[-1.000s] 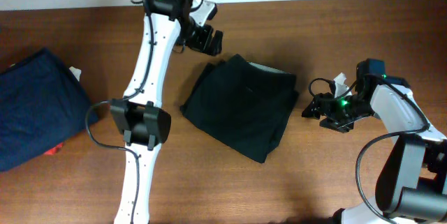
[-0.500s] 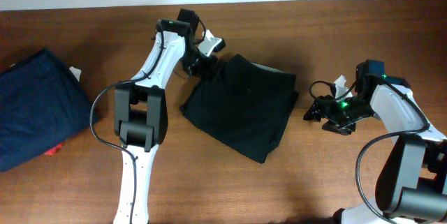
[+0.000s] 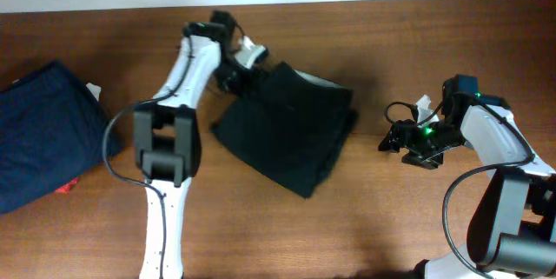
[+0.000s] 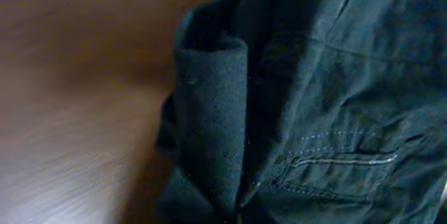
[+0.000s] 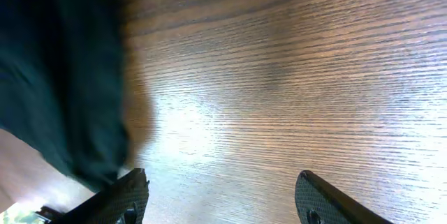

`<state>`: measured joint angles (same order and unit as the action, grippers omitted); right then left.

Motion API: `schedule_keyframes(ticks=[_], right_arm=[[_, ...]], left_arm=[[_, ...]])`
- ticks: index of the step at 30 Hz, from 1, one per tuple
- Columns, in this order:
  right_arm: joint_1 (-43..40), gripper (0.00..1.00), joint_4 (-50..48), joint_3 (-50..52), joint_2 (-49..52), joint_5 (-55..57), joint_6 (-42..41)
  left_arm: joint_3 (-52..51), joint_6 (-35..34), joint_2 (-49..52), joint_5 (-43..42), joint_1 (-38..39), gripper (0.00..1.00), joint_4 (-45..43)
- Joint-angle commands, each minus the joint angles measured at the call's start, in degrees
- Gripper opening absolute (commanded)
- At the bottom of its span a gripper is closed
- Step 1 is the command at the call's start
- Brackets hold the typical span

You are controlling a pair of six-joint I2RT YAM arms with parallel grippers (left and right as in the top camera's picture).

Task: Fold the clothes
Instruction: 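Carry the bundle left and place it on the navy clothing stack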

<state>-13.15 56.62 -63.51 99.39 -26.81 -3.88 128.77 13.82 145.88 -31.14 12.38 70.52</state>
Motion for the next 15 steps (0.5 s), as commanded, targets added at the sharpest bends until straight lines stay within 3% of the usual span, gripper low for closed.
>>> schedule_keyframes(ticks=[1, 10, 15], right_arm=[[-0.1, 0.71, 0.1, 0.3, 0.3, 1.0, 0.7], [-0.1, 0.71, 0.2, 0.3, 0.3, 1.0, 0.7], [-0.1, 0.72, 0.2, 0.3, 0.3, 2.1, 0.7]], left_arm=[[6.8, -5.0, -8.3, 13.9, -6.7, 0.00, 4.8], [7.3, -5.4, -27.8, 27.7, -23.0, 0.00, 5.6], [7.3, -5.4, -32.2, 28.4, -34.6, 0.00, 4.2]])
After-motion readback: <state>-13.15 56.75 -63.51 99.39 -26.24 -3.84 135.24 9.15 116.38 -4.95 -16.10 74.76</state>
